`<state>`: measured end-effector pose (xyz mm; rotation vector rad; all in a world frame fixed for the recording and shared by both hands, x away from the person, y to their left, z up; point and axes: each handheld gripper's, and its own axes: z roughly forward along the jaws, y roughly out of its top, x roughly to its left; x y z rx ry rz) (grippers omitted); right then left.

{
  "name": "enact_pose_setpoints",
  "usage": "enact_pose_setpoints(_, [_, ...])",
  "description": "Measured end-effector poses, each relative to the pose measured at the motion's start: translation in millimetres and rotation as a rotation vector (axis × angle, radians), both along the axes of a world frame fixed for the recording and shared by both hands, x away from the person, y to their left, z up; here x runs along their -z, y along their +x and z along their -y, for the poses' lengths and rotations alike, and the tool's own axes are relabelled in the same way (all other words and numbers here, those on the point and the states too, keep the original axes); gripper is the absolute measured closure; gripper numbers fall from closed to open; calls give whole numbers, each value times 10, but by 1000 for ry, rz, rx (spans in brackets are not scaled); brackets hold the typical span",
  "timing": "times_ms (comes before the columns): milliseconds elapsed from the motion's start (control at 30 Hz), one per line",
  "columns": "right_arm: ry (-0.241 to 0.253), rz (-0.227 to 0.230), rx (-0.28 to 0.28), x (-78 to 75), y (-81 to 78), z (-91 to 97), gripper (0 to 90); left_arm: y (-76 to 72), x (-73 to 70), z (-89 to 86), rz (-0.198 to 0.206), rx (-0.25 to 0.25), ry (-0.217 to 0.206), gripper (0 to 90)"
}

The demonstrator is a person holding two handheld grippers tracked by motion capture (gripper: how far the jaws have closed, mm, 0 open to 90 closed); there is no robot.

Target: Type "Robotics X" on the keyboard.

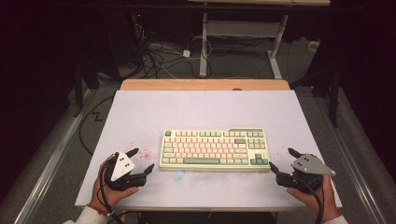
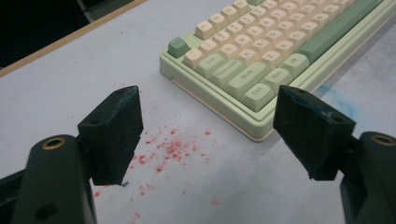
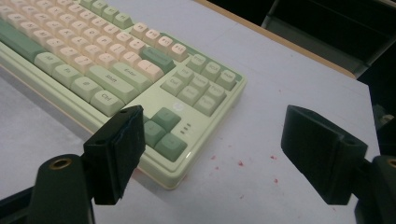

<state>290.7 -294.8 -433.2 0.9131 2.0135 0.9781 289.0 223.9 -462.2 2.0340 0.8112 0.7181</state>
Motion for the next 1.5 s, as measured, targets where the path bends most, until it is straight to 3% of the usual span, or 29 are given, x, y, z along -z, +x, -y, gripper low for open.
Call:
enact_pose_setpoints(67, [29, -2, -39, -24, 24, -7, 262, 5, -1, 6, 9, 2, 2, 227])
enact_pose_setpoints(167, [58, -4, -71, -70, 68, -43, 300, -7, 11, 0, -8, -5, 0, 224])
enact_pose_setpoints(300, [60, 2, -89, -120, 132, -120, 424, -3, 2, -6, -9, -12, -4, 222])
enact_pose_setpoints(367, [69, -18, -93, -123, 180, -147, 467, 3, 7, 5, -12, -8, 0, 223])
enact_pose_setpoints(467, [57, -33, -95, -111, 226, -177, 511, 6, 23, 20, -20, -2, 15, 223])
enact_pose_setpoints(500, [59, -55, -106, -98, 271, -213, 583, 6, 25, 21, -20, -2, 13, 223])
enact_pose_setpoints(633, [36, -79, -133, -90, 323, -309, 684, 10, 27, 22, -24, -3, 12, 224])
enact_pose_setpoints(667, [20, -91, -159, -87, 354, -395, 765, 11, 29, 24, -25, -2, 14, 226])
enact_pose_setpoints(800, [-14, -135, -202, -31, 446, -569, 874, 8, 29, 32, -27, 0, 15, 226])
enact_pose_setpoints(933, [-15, -180, -223, 53, 560, -675, 900, 7, 26, 24, -26, -1, 11, 228])
enact_pose_setpoints(1133, [-47, -213, -236, 151, 649, -789, 900, 7, 32, 11, -30, -5, 12, 228])
enact_pose_setpoints(1400, [-82, -241, -240, 233, 668, -849, 900, 6, 30, 23, -32, -2, 18, 231])
enact_pose_setpoints(1500, [-74, -241, -240, 244, 663, -841, 900, -1, 3, 38, 8, -5, 29, 257])
